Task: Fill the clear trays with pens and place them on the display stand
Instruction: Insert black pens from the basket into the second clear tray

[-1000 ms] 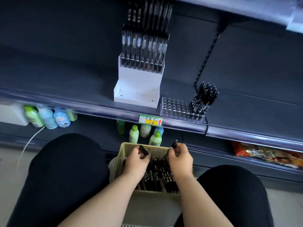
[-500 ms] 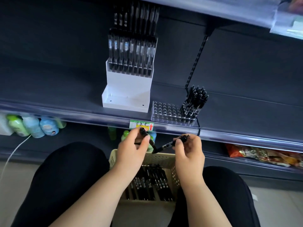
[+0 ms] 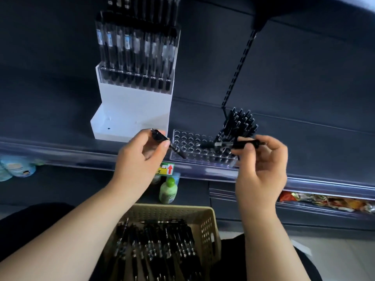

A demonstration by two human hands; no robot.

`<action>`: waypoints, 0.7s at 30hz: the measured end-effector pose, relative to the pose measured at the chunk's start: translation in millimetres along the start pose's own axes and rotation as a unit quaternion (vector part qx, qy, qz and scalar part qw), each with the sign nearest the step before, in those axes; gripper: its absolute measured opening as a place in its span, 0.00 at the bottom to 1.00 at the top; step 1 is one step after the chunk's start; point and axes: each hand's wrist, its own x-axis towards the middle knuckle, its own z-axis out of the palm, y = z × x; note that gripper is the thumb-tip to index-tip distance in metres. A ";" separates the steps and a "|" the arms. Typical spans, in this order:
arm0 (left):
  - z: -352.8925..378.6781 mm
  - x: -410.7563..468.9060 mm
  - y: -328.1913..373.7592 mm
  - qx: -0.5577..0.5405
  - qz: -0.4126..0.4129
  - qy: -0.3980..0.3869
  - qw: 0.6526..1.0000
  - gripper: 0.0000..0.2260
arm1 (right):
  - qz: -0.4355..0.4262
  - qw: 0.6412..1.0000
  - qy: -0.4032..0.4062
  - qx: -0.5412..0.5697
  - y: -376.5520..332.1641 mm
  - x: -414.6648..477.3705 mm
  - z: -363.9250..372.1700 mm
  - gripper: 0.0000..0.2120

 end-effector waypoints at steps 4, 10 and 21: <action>14.8 20.9 -2.8 -0.010 0.017 -0.012 1.000 0.08 | -0.082 0.996 0.037 -0.015 13.6 29.7 8.8 0.10; 29.1 48.6 -8.1 -0.027 0.045 -0.017 0.998 0.09 | -0.118 0.988 0.016 -0.097 28.3 76.0 23.8 0.07; 28.4 76.7 -21.9 -0.051 0.028 0.006 0.998 0.06 | -0.015 0.932 -0.215 -0.291 33.6 120.8 42.6 0.06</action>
